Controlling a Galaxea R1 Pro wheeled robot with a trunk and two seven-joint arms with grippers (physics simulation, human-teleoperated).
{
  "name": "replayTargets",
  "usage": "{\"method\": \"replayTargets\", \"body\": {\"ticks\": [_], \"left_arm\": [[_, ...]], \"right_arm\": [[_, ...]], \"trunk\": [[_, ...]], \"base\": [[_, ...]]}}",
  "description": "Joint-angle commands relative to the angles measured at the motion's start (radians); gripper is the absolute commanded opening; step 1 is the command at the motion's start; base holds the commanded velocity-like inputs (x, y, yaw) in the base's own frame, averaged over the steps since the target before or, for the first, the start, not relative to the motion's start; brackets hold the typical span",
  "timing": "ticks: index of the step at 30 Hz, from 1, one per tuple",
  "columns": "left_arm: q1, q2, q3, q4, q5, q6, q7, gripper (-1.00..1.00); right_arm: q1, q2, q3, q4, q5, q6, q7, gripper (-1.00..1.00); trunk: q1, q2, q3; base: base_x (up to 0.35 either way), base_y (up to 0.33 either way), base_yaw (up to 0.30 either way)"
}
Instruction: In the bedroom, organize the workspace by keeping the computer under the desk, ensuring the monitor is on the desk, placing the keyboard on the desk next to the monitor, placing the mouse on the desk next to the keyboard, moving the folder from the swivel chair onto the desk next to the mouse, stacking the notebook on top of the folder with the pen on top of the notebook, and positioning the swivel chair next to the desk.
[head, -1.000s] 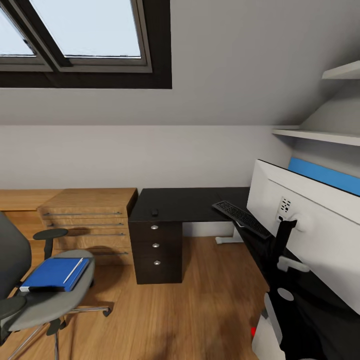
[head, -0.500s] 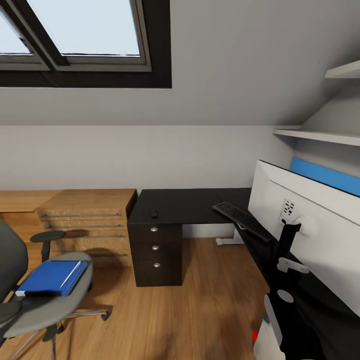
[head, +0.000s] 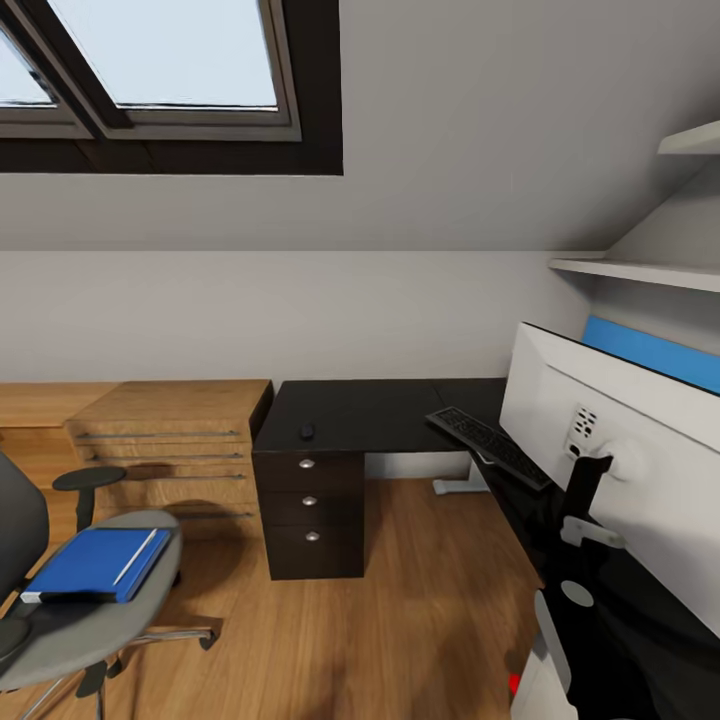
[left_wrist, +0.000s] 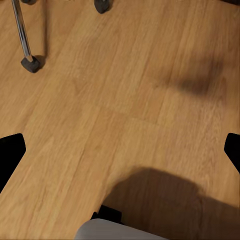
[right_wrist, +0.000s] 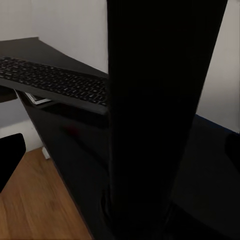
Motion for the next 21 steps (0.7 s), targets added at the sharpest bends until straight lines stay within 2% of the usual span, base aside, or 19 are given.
{"method": "replayTargets", "body": {"ticks": [1,8,21], "left_arm": [[0.000,-0.001,0.004,-0.002,-0.005,0.000,0.001,1.00],[0.000,-0.001,0.004,-0.002,-0.005,0.000,0.001,1.00],[0.000,-0.001,0.004,-0.002,-0.005,0.000,0.001,1.00]], "right_arm": [[-0.001,-0.001,-0.002,0.001,0.006,-0.002,-0.002,1.00],[-0.001,-0.015,-0.002,0.003,0.005,-0.001,-0.004,1.00],[0.000,-0.017,-0.002,0.003,0.005,-0.001,-0.005,1.00]], "trunk": [[0.000,-0.001,-0.001],[0.000,-0.001,-0.001],[0.000,-0.001,-0.001]], "base": [[0.081,0.000,0.000],[0.027,0.000,0.000],[0.047,-0.038,0.000]]}}
